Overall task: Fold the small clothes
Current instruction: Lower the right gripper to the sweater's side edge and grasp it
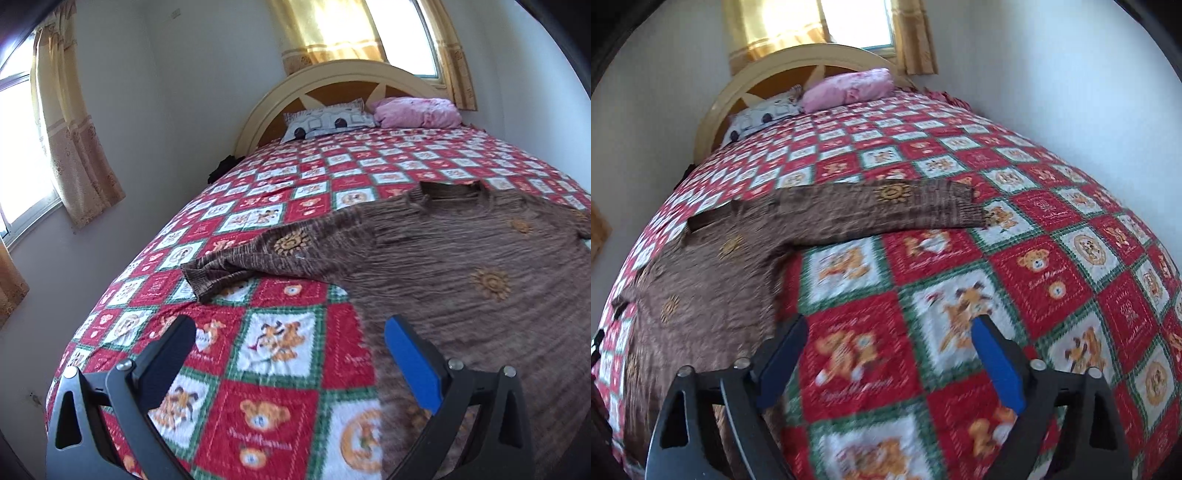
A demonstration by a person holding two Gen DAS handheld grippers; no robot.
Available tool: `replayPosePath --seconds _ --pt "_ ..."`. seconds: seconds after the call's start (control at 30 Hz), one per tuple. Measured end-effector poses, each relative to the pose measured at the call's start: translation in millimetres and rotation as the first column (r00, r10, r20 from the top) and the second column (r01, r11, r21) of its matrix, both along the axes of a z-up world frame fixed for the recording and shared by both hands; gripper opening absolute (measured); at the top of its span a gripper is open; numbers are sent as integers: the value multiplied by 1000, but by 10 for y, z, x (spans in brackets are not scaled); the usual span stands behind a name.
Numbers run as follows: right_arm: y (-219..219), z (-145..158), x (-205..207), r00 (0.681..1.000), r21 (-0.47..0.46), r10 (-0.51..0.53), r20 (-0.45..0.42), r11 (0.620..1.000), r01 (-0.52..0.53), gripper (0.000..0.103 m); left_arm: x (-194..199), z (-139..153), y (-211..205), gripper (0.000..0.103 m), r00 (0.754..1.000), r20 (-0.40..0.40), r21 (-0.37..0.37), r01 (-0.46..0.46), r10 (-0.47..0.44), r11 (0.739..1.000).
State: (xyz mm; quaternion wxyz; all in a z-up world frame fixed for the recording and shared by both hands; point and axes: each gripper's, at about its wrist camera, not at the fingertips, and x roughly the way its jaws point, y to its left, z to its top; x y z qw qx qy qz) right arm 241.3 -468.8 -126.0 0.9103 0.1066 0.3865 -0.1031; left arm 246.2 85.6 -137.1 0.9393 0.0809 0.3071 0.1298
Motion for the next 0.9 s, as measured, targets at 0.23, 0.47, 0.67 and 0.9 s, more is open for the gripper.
replayPosePath --seconds 0.23,0.47,0.67,0.9 --pt "-729 -233 561 989 157 -139 -43 977 144 75 462 -218 224 103 997 -66 -21 -52 51 998" --pt "-1021 -353 973 981 208 -191 -35 959 194 75 653 -458 399 103 985 -142 -89 -106 93 990" --pt "-1090 -432 1280 980 207 -191 -52 958 197 61 710 -559 420 103 977 -181 -114 -131 109 985" --pt "-964 -456 1530 984 89 -149 -101 983 158 13 703 -566 272 103 983 -161 -33 -90 84 995"
